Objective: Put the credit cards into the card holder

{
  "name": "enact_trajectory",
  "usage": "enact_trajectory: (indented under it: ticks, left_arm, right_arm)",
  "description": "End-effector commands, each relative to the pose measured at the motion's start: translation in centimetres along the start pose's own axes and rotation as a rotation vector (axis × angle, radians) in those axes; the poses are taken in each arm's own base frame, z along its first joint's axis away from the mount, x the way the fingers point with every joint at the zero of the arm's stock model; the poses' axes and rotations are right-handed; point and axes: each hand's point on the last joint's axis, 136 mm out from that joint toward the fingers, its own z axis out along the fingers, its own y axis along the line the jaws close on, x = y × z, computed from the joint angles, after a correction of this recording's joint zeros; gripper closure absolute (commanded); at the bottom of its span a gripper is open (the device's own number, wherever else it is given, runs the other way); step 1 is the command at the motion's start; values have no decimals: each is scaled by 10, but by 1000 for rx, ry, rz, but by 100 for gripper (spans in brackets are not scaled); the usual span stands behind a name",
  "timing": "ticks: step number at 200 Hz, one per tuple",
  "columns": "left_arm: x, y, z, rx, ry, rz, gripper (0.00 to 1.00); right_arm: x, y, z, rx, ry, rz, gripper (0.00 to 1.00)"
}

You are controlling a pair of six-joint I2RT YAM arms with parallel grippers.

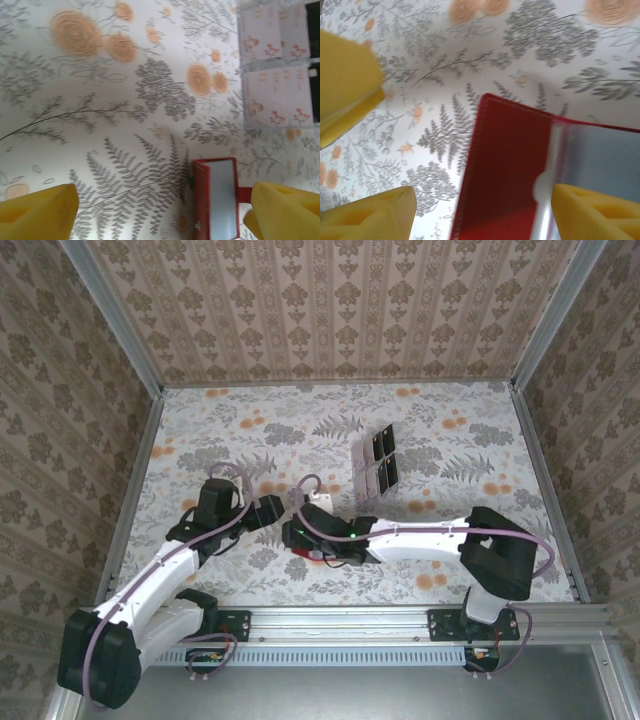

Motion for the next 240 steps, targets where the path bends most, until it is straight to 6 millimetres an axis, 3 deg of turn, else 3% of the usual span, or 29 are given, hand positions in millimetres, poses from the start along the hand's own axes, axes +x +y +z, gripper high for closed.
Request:
enact_trajectory:
  ticks: [1,23,58,81,99,135,191,240]
  left_arm:
    - [-9,-22,-3,4,-11,87,8]
    - [-7,-30,3,-28,16,144,8]
    - [8,-24,13,-119,81,217,8]
    - [20,-16,20,-171,108,255,8]
    - [27,-8,25,-202,128,267,8]
    - [42,10,34,-271,175,280,8]
    - [56,46,40,-399,212,288,9]
    - [58,52,48,-417,219,296,9]
  right_arm:
    - [-7,-20,-7,9,-20,37,29]
    - [-12,-37,-14,21,-42,70,32]
    - [-15,-54,-16,32,-34,92,49]
    - [-12,-52,-12,9,-11,91,62]
    - [-8,-50,-6,4,15,79,66]
    - [0,-56,9,14,48,82,67]
    - [7,-87,21,69,66,108,64]
    - [14,-94,24,66,87,105,63]
